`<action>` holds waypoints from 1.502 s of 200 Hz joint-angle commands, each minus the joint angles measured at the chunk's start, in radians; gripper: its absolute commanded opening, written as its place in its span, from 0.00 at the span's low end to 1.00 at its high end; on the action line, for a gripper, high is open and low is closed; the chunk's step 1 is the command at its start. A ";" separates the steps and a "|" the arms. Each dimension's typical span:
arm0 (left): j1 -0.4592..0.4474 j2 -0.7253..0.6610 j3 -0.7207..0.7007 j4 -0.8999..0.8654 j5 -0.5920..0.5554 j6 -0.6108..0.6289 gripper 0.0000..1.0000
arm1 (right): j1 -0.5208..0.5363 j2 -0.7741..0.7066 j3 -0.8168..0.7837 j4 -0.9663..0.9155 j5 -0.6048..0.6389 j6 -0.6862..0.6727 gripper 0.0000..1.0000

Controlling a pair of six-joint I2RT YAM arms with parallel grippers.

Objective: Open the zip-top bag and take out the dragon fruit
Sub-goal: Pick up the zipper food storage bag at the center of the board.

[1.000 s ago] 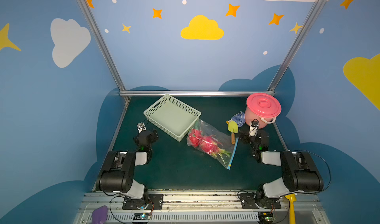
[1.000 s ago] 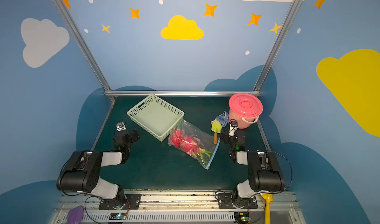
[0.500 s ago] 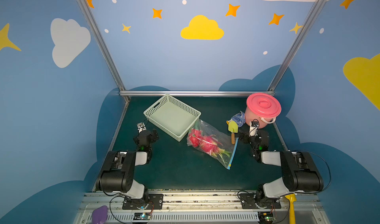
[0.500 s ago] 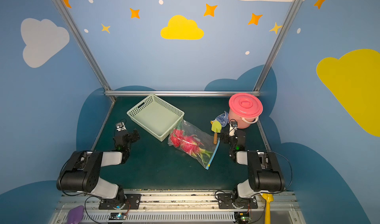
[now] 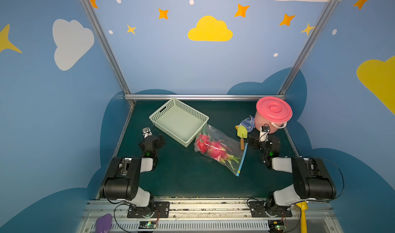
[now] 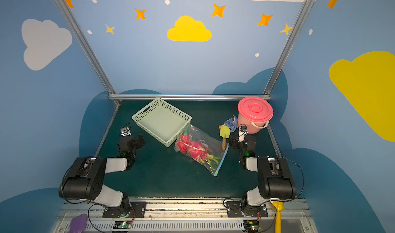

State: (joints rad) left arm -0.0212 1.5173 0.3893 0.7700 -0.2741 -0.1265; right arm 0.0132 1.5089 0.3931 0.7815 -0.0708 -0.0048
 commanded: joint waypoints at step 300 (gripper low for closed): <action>-0.891 -0.584 0.340 -0.997 0.182 0.403 0.99 | 0.088 -0.352 0.087 -1.113 -0.651 0.861 0.73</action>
State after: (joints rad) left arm -0.8791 0.9150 0.6945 -0.2626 -0.0959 0.1757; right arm 0.1062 1.1515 0.4919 -0.4263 -0.6868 0.8162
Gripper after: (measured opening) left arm 0.996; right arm 0.736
